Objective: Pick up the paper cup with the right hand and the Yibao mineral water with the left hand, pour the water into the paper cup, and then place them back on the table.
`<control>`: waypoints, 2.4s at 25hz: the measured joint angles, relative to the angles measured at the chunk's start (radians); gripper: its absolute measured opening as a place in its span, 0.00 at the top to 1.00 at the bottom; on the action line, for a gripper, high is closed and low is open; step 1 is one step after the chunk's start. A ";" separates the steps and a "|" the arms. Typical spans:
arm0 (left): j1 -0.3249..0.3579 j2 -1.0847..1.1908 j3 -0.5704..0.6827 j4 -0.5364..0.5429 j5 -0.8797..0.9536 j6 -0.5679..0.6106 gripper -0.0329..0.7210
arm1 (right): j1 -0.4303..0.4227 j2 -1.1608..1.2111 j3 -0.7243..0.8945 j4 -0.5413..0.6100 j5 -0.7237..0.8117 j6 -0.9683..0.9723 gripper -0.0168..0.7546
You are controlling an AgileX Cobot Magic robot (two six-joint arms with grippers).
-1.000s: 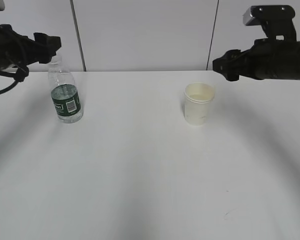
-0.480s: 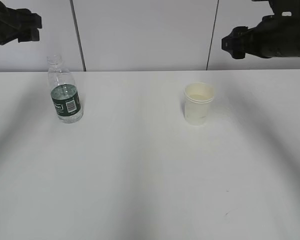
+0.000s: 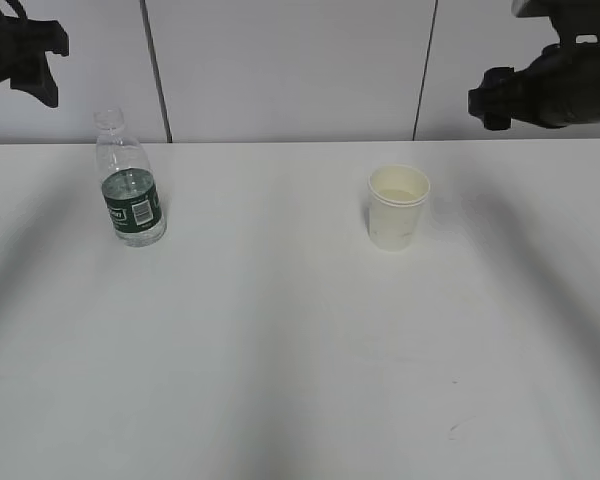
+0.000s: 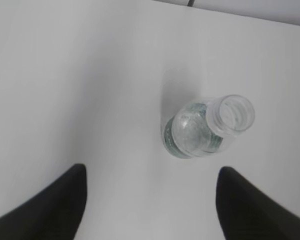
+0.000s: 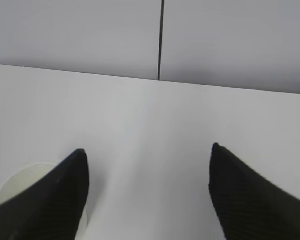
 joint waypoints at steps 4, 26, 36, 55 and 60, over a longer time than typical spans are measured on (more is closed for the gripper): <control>0.000 0.000 -0.001 -0.004 0.034 0.017 0.31 | 0.000 0.000 0.000 0.004 0.025 0.006 0.22; 0.000 0.000 -0.020 -0.077 0.204 0.117 0.33 | 0.114 -0.010 -0.092 0.492 0.511 -0.303 0.22; 0.000 0.000 -0.020 -0.081 0.261 0.148 0.33 | 0.114 -0.003 -0.294 0.658 0.651 -0.449 0.22; 0.000 0.001 -0.079 -0.085 0.383 0.170 0.33 | 0.114 0.214 -0.730 0.883 1.152 -0.723 0.22; 0.000 0.017 -0.122 -0.090 0.425 0.190 0.33 | 0.114 0.220 -0.731 0.927 1.154 -0.744 0.22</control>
